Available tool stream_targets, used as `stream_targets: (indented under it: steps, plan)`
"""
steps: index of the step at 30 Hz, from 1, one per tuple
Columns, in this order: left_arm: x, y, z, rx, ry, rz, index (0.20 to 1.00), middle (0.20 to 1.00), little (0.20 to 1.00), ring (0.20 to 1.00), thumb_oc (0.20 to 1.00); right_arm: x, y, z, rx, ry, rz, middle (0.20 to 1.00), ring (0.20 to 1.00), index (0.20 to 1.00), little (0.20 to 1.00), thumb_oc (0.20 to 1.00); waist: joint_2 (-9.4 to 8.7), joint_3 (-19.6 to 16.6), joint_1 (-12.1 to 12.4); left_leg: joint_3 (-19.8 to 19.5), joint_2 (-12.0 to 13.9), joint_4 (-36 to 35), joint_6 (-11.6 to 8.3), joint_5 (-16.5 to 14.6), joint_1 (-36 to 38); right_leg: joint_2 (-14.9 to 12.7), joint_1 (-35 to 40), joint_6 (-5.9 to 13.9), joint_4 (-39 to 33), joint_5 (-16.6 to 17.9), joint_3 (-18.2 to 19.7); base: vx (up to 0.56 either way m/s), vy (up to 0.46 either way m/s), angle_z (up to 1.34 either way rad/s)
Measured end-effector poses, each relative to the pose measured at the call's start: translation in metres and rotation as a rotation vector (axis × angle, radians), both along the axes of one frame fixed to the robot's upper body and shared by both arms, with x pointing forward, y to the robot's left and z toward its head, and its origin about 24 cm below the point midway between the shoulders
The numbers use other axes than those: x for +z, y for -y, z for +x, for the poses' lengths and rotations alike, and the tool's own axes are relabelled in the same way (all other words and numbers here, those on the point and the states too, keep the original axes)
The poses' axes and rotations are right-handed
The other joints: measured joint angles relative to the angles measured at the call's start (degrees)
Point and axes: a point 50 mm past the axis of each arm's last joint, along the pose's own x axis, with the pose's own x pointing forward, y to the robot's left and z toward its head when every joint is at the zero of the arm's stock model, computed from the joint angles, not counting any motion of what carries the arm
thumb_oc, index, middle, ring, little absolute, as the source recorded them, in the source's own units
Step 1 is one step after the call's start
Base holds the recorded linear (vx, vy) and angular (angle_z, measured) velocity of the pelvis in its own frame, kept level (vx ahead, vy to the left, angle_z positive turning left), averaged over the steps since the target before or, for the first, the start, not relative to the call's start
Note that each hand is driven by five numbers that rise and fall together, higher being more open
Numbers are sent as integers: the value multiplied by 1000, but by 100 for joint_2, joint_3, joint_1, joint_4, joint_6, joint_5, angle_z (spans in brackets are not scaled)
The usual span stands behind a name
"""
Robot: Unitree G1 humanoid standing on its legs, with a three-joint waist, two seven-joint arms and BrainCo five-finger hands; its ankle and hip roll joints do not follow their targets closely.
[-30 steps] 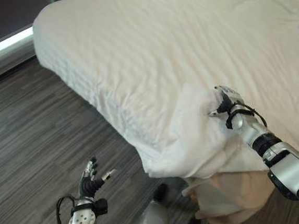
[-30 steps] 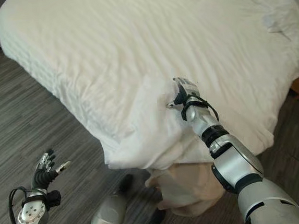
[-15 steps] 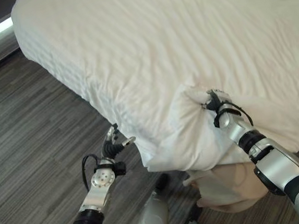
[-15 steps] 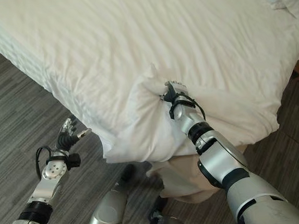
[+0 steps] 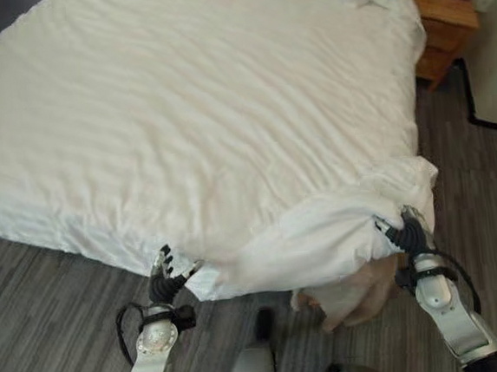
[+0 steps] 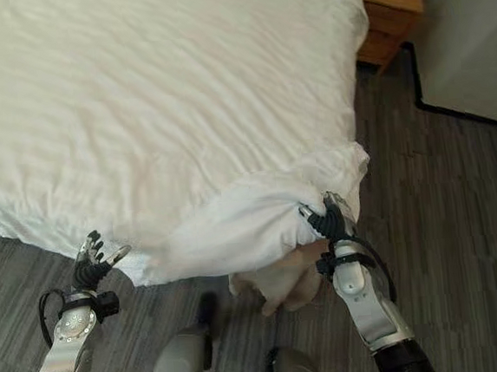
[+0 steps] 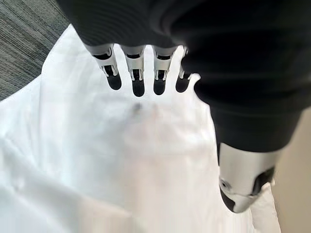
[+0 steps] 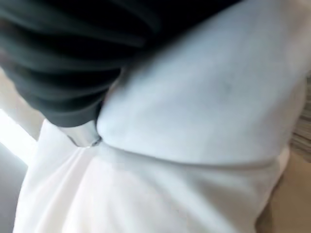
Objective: Making the bed.
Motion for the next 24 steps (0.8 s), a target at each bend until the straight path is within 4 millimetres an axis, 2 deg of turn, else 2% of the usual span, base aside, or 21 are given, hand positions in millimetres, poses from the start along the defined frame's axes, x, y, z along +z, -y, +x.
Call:
stream_targets:
  steps: [1, 2, 3, 4, 5, 6, 7, 8, 9, 10, 11, 12, 13, 14, 15, 16, 18, 19, 21, 22, 24]
  plan:
    - [-5, 11, -1, -19, -9, -31, 1000, 1000, 1000, 1000, 1000, -6, 3, -7, 15, -32, -12, 200, 200, 200, 200, 200, 175, -78, -165, -94, 111, -116, -45, 212, 9, 162, 9, -98, -114, 107, -46, -380, -185, 1]
    - [-14, 18, -9, -15, -37, -61, 1000, 1000, 1000, 1000, 1000, -12, 7, -13, 38, -65, -34, 200, 200, 200, 200, 200, 378, -110, -221, -83, 307, -173, -149, 317, 31, 323, -44, -209, -91, 148, 19, -363, -141, -13]
    - [-30, 18, -27, 7, -111, -76, 1000, 1000, 1000, 1000, 1000, -29, 14, -18, 30, -144, -64, 200, 200, 200, 200, 200, 619, -191, -261, -24, 495, -260, -257, 420, 110, 516, -6, -317, -156, 242, 89, -494, -148, -39]
    - [-37, 20, -40, 25, -143, -97, 1000, 1000, 1000, 1000, 1000, -41, 28, -26, 18, -219, -107, 200, 200, 200, 200, 200, 905, -193, -385, -67, 633, -238, -357, 552, 120, 611, -37, -398, -136, 324, 105, -635, -161, -53]
    - [-41, 21, -44, 55, -148, -132, 1000, 1000, 1000, 1000, 1000, -47, 35, -27, 10, -252, -132, 200, 200, 200, 200, 200, 1062, -98, -380, -129, 685, -174, -596, 892, 111, 605, -230, -495, 157, 267, 256, -609, -168, -86]
    - [-50, 26, -50, 110, -168, -193, 1000, 1000, 1000, 1000, 1000, -47, 38, -22, 21, -253, -145, 200, 200, 200, 200, 200, 976, -13, -377, -931, 455, -251, -260, 1810, -6, 319, -820, -628, 943, 206, 325, -513, -173, -91]
    - [-51, 29, -50, 105, -170, -204, 1000, 1000, 1000, 1000, 1000, -48, 38, -22, 20, -255, -141, 200, 200, 200, 200, 200, 887, 3, -393, -1276, 213, 54, -669, 1396, 36, 119, -789, -610, 877, 223, 296, -344, -130, -80]
    - [-49, 31, -44, 78, -163, -199, 1000, 1000, 1000, 1000, 1000, -54, 38, -24, 15, -275, -134, 893, 893, 893, 893, 893, 734, -11, -415, -1174, 28, 604, -1047, 736, 108, -105, -738, -605, 704, 472, 188, -223, -91, -45]
    - [-46, 27, -37, 65, -149, -181, 1000, 1000, 1000, 1000, 1000, -56, 37, -18, 23, -278, -139, 1000, 1000, 1000, 1000, 1000, 576, -23, -367, -1025, -6, 1123, -1006, 209, 238, -232, -704, -649, 554, 617, -95, -92, -37, -38]
    - [-41, 22, -31, 54, -129, -159, 1000, 1000, 1000, 1000, 1000, -60, 37, -14, 10, -288, -137, 1000, 1000, 1000, 1000, 1000, 460, -9, -414, -874, 79, 1519, -880, -186, 387, -240, -554, -627, 254, 825, -190, -98, -18, 1]
    - [-36, 20, -21, 33, -107, -143, 1000, 1000, 1000, 1000, 1000, -66, 36, -11, -21, -298, -120, 1000, 1000, 1000, 1000, 1000, 345, -27, -509, -825, 158, 1637, -824, -444, 577, -205, -436, -672, 25, 852, -327, -97, 3, 64]
    - [-30, 24, -9, 12, -79, -140, 1000, 1000, 1000, 1000, 1000, -76, 40, -16, -56, -341, -121, 1000, 1000, 1000, 1000, 1000, 272, -42, -677, -764, 351, 1515, -823, -520, 862, -164, -441, -725, -59, 909, -487, -136, 21, 86]
    - [-28, 28, -1, -11, -70, -138, 1000, 1000, 1000, 1000, 1000, -86, 45, -17, -93, -379, -128, 1000, 1000, 1000, 1000, 1000, 213, -34, -693, -717, 432, 1408, -939, -639, 1127, -142, -419, -696, -87, 973, -605, -67, 20, 93]
    - [-31, 34, 3, -49, -96, -130, 1000, 1000, 1000, 1000, 1000, -103, 54, -20, -170, -448, -138, 1000, 1000, 1000, 1000, 1000, 137, -65, -738, -379, 554, 1149, -937, -743, 1504, -151, -362, -674, -144, 998, -787, -50, 60, 116]
    - [-30, 43, 8, -86, -87, -135, 1000, 1000, 1000, 1000, 1000, -105, 66, -19, -236, -468, -163, 1000, 1000, 1000, 1000, 1000, 275, -136, -851, -112, 618, 407, -815, -785, 1880, -65, -461, -523, -104, 911, -769, -31, 83, 129]
    - [-27, 45, 12, -99, -77, -132, 1000, 1000, 1000, 1000, 1000, -107, 73, -23, -280, -477, -158, 1000, 1000, 1000, 1000, 1000, 296, -137, -900, -26, 616, 94, -752, -816, 1930, -34, -529, -419, -121, 962, -680, -52, 121, 119]
    - [-28, 40, 10, -89, -85, -129, 1000, 1000, 1000, 1000, 1000, -124, 86, -35, -419, -563, -89, 1000, 1000, 1000, 1000, 1000, 300, -140, -827, 141, 580, -472, -674, -856, 2101, -8, -487, -206, -269, 1192, -671, -55, 111, 64]
    - [-29, 36, 8, -77, -96, -130, 1000, 1000, 1000, 1000, 1000, -129, 89, -37, -471, -592, -53, 1000, 1000, 1000, 1000, 1000, 308, -138, -831, 137, 561, -497, -494, -982, 2105, -24, -471, -143, -270, 1220, -653, -79, 106, 33]
    - [-31, 20, 2, -67, -134, -85, 1000, 1000, 1000, 1000, 1000, -133, 99, -41, -537, -646, -20, 1000, 1000, 1000, 1000, 1000, 187, -195, -689, 58, 258, -498, -316, -1063, 2123, -316, -478, 21, -165, 1303, -610, -178, 132, 22]
    - [-32, 15, -3, -57, -144, -75, 1000, 1000, 1000, 1000, 1000, -133, 104, -44, -553, -659, -24, 1000, 1000, 1000, 1000, 1000, 159, -218, -686, 43, 151, -496, -223, -1095, 2096, -425, -555, 187, 19, 1353, -556, -161, 102, 7]
    - [-36, 5, -13, -28, -171, -61, 1000, 1000, 1000, 1000, 1000, -127, 111, -37, -565, -642, -33, 1000, 1000, 1000, 1000, 1000, 213, -227, -707, 108, 88, -494, -84, -1052, 2067, -537, -1142, 258, 865, 1302, -325, -85, 47, -17]
